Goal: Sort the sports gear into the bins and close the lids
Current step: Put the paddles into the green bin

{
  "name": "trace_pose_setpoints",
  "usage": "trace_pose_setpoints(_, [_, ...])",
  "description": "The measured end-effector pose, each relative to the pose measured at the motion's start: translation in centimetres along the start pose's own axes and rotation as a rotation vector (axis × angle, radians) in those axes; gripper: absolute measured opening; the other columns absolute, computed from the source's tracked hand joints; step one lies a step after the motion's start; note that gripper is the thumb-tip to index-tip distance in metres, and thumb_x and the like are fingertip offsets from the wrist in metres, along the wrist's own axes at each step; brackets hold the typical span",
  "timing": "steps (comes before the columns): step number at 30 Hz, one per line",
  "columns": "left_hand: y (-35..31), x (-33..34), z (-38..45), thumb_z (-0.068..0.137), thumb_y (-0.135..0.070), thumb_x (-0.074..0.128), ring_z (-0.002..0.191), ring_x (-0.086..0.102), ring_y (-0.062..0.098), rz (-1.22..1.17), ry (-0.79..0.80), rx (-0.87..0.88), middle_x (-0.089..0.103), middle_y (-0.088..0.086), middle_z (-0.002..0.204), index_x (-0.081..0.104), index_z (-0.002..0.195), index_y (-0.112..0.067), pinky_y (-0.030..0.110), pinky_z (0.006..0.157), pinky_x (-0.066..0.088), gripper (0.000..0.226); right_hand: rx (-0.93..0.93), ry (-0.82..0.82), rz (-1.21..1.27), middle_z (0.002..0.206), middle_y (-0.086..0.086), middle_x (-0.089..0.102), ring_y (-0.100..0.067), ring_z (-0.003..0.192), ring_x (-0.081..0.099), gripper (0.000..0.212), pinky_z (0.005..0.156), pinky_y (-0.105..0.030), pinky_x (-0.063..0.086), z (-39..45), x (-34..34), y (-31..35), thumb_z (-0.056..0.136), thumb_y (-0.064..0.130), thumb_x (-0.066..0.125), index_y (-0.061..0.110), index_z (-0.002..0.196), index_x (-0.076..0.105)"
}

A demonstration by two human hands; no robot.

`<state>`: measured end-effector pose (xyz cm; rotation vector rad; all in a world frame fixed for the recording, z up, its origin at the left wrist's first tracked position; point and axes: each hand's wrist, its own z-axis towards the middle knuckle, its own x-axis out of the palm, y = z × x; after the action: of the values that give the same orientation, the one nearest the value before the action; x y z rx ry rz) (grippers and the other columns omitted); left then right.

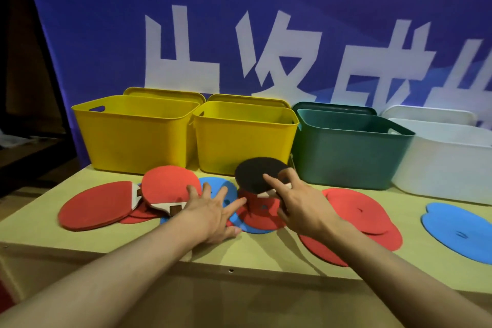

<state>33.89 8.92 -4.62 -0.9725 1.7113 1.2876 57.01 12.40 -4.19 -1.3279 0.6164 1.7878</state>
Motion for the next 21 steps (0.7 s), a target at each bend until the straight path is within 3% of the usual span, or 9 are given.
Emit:
trace_pose_setpoints(3, [-1.4,-1.0,1.6,0.097,-0.077,0.02,0.151,0.006,0.051,-0.005,-0.004,0.042,-0.006,0.008,0.171,-0.011,0.159,-0.046,0.073,0.114,0.016,0.076,-0.005,-0.106,-0.145,0.139,-0.007,0.041,-0.026,0.092,0.062,0.08,0.047,-0.032,0.039,-2.5,-2.9,-2.6,0.087,0.023,0.064,0.029,0.159,0.029])
trace_pose_setpoints(5, [-2.4,-1.7,2.7,0.097,-0.076,0.022,0.151,0.008,0.05,-0.015,-0.002,0.066,-0.001,0.008,0.171,-0.005,0.16,-0.045,0.071,0.114,0.021,0.075,0.021,-0.13,-0.21,0.139,-0.007,0.041,-0.025,0.094,0.059,0.08,0.044,-0.032,0.04,-3.7,-4.7,-4.3,0.089,0.022,0.062,0.032,0.158,0.025])
trace_pose_setpoints(9, [-4.1,-2.5,5.0,0.098,-0.074,0.026,0.15,0.014,0.044,-0.063,0.007,0.119,0.005,0.006,0.169,0.005,0.16,-0.043,0.065,0.112,0.029,0.073,0.026,-0.159,-0.29,0.136,-0.009,0.04,-0.028,0.1,0.056,0.078,0.052,-0.037,0.054,-5.5,-7.9,-7.8,0.092,0.018,0.06,0.033,0.16,0.025])
trace_pose_setpoints(12, [-5.0,-2.9,6.5,0.097,-0.075,0.031,0.149,0.018,0.043,-0.097,0.026,0.158,0.005,0.006,0.169,0.014,0.159,-0.04,0.063,0.11,0.036,0.073,0.034,-0.272,-0.254,0.136,-0.011,0.042,-0.021,0.087,0.053,0.074,0.051,-0.031,0.046,-6.0,-10.7,-10.8,0.092,0.016,0.062,0.028,0.158,0.033])
trace_pose_setpoints(14, [-4.9,-3.5,7.6,0.093,-0.077,0.04,0.148,0.024,0.041,-0.136,0.07,0.195,0.008,0.007,0.168,0.012,0.159,-0.043,0.058,0.111,0.039,0.08,0.007,-0.326,-0.263,0.137,-0.015,0.04,-0.013,0.085,0.043,0.07,0.06,-0.027,0.047,-5.4,-12.0,-13.0,0.095,0.014,0.061,0.023,0.158,0.034])
trace_pose_setpoints(16, [-4.5,-4.3,8.8,0.086,-0.08,0.052,0.142,0.038,0.039,-0.169,0.116,0.231,0.019,0.008,0.164,0.011,0.159,-0.049,0.051,0.111,0.042,0.089,-0.008,-0.375,-0.271,0.138,-0.017,0.04,-0.013,0.087,0.043,0.064,0.067,-0.026,0.046,-4.2,-12.7,-15.5,0.097,0.013,0.059,0.019,0.157,0.037])
trace_pose_setpoints(18, [-4.2,-5.0,9.9,0.079,-0.082,0.061,0.129,0.053,0.034,-0.171,0.139,0.259,0.039,0.006,0.151,0.019,0.157,-0.05,0.046,0.104,0.049,0.095,0.0,-0.394,-0.27,0.137,-0.018,0.04,-0.016,0.084,0.046,0.057,0.063,-0.03,0.047,-2.4,-12.8,-18.1,0.099,0.013,0.058,0.016,0.154,0.041])
trace_pose_setpoints(21, [-4.3,-5.1,11.0,0.075,-0.078,0.069,0.121,0.058,0.031,-0.182,0.143,0.288,0.051,0.003,0.137,0.03,0.156,-0.046,0.04,0.098,0.051,0.095,0.078,-0.353,-0.245,0.135,-0.014,0.039,-0.02,0.082,0.055,0.046,0.062,-0.033,0.055,0.3,-12.2,-22.0,0.102,0.018,0.058,0.015,0.147,0.05])
